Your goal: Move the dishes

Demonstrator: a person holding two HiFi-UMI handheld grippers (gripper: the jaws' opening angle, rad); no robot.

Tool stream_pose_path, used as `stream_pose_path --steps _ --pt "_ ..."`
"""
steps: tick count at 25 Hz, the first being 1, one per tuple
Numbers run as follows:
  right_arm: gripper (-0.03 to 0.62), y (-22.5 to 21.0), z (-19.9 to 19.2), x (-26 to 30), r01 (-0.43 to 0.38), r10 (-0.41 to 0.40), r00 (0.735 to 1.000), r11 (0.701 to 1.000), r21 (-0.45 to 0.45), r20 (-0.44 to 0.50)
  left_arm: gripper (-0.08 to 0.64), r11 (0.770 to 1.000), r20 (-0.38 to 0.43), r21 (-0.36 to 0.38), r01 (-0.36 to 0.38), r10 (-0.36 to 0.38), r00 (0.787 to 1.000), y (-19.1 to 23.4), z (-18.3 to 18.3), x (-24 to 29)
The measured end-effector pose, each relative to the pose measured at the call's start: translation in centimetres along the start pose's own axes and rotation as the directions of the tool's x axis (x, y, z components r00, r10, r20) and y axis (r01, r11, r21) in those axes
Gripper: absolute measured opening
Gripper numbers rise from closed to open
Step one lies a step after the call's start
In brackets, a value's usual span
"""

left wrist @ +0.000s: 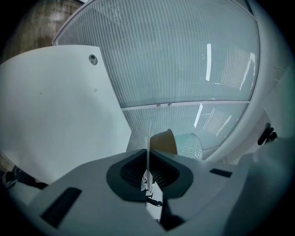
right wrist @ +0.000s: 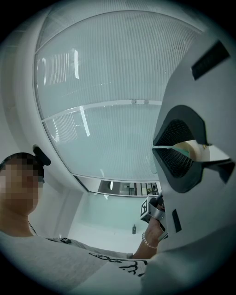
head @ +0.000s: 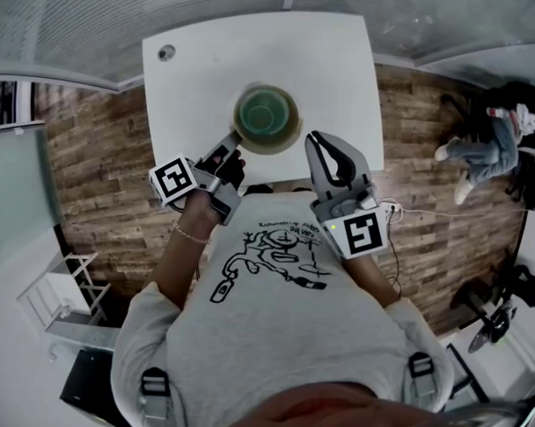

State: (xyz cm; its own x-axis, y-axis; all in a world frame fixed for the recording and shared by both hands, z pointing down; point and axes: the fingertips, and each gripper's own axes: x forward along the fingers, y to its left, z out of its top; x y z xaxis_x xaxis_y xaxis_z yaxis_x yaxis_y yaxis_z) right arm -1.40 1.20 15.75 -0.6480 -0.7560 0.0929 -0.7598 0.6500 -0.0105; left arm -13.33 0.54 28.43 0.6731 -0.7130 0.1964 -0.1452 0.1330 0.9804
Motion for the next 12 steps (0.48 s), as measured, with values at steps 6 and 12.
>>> stream_pose_path --steps 6,12 --pt "0.040 0.13 0.36 0.04 -0.010 0.010 1.000 1.000 0.000 0.013 0.015 1.000 0.000 0.012 0.008 -0.008 1.000 -0.48 0.14 0.07" --pt "0.040 0.20 -0.34 0.03 -0.031 0.031 0.999 0.999 -0.006 -0.008 0.015 1.000 0.010 0.016 0.009 -0.009 1.000 0.18 0.05 0.00"
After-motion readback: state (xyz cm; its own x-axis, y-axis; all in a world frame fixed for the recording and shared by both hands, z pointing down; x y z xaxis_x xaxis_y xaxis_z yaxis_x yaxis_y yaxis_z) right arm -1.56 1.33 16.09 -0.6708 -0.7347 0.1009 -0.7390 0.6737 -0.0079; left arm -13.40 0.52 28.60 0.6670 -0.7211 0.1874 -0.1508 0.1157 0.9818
